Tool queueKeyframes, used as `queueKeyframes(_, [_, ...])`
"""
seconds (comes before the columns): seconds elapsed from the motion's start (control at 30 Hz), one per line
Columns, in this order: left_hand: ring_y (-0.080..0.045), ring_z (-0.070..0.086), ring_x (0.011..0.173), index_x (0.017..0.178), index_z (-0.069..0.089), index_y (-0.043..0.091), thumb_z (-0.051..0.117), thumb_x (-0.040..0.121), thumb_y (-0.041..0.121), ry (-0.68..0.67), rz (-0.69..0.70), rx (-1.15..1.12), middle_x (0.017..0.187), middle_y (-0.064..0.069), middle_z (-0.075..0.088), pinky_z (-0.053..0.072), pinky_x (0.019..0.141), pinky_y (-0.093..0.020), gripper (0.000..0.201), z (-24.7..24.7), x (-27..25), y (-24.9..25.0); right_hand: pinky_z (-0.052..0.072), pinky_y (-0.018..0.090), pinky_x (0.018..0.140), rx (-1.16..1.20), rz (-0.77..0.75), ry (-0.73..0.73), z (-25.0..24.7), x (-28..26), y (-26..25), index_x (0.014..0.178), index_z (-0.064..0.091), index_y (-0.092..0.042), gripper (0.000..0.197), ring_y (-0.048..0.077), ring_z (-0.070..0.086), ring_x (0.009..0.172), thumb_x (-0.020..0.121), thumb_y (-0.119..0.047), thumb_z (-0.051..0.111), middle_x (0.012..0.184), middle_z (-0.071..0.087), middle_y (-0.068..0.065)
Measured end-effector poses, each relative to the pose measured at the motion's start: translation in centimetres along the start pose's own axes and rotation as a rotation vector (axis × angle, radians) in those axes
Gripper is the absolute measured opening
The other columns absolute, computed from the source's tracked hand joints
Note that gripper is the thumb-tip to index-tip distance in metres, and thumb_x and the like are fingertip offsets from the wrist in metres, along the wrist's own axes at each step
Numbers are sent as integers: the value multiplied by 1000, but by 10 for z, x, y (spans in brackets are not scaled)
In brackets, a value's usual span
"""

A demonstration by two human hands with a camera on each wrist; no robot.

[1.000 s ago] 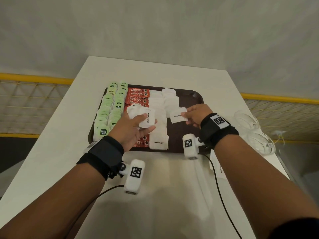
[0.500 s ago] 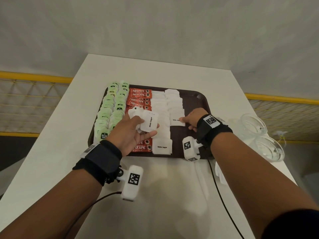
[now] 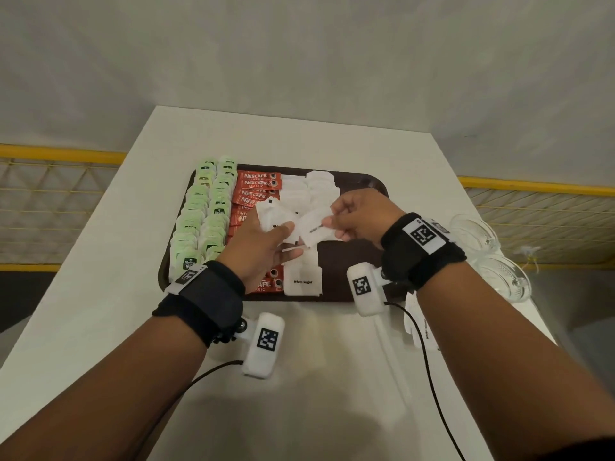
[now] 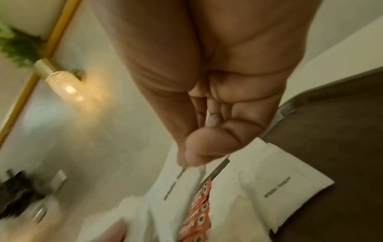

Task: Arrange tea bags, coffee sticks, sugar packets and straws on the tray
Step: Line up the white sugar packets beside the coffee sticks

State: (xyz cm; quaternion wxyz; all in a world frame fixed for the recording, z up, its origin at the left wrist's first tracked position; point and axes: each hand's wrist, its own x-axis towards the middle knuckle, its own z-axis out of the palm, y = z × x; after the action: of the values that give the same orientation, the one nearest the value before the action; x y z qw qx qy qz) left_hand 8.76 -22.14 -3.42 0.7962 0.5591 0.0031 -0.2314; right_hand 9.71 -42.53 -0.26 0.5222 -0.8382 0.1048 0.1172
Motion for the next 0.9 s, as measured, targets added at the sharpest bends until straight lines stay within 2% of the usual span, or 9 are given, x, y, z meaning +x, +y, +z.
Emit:
queueKeyframes(0.07, [-26, 71, 101, 125, 49, 25, 55, 98, 6, 4, -1, -12, 125, -4, 65, 60, 79, -32, 34, -4, -2, 1, 51, 22, 54, 170, 56, 95, -9, 2, 11, 86, 60, -6, 12, 13, 58, 52, 84, -3, 72, 72, 63, 11])
queueKeyframes(0.17, [-28, 71, 103, 126, 49, 25, 55, 98, 6, 7, 0, -18, 126, -7, 64, 58, 82, -34, 34, -10, -4, 0, 46, 22, 51, 169, 172, 178, -16, 8, 31, 88, 61, -5, 10, 14, 53, 52, 85, -6, 71, 69, 61, 10])
queueKeyframes(0.4, [-31, 71, 101, 132, 46, 20, 55, 98, 4, 19, -29, -68, 126, -11, 63, 56, 86, -39, 39, -14, -6, -2, 40, 23, 49, -121, 417, 74, -3, 21, 41, 83, 55, -11, 15, 14, 44, 49, 93, -18, 63, 61, 53, 4])
queueKeyframes(0.53, [-32, 71, 101, 127, 50, 21, 55, 98, 4, 12, -63, -109, 125, -9, 63, 58, 81, -35, 34, -15, -7, -1, 41, 15, 37, -166, 367, 153, 0, 29, 45, 85, 61, -15, 14, 9, 54, 48, 84, -22, 73, 66, 60, 0])
queueKeyframes(0.57, [-32, 71, 100, 123, 52, 22, 55, 98, 5, 9, -69, -111, 124, -9, 64, 59, 78, -33, 30, -14, -8, -1, 46, 18, 43, -194, 376, 143, 0, 30, 44, 87, 62, -14, 15, 11, 56, 53, 84, -24, 72, 69, 62, 0])
queueKeyframes(0.63, [-32, 71, 100, 118, 53, 24, 55, 98, 8, 9, -86, -111, 121, -8, 65, 59, 76, -31, 25, -12, -9, 0, 55, 28, 73, -323, 426, 56, 3, 31, 38, 88, 62, -10, 22, 16, 57, 69, 90, -32, 66, 82, 63, 3])
queueKeyframes(0.7, [-33, 71, 100, 120, 52, 21, 54, 99, 11, 9, -108, -132, 122, -10, 65, 59, 77, -32, 24, -11, -9, 1, 51, 34, 88, -384, 443, 59, 4, 33, 37, 89, 62, -7, 29, 19, 54, 71, 91, -36, 65, 83, 62, 7])
queueKeyframes(0.83, [-40, 69, 102, 130, 47, 11, 46, 100, 10, -19, -160, -263, 125, -18, 63, 58, 85, -42, 31, -10, -11, 2, 54, 38, 78, -415, 330, 192, 0, 28, 36, 75, 55, -10, 35, 24, 54, 62, 84, -40, 71, 70, 59, 10])
queueKeyframes(0.9, [-40, 69, 103, 128, 49, 13, 43, 101, 7, -32, -148, -258, 124, -17, 64, 58, 86, -42, 29, -9, -12, 2, 51, 35, 64, -318, 194, 215, 3, 19, 28, 73, 52, -11, 35, 21, 50, 58, 85, -39, 69, 69, 56, 10])
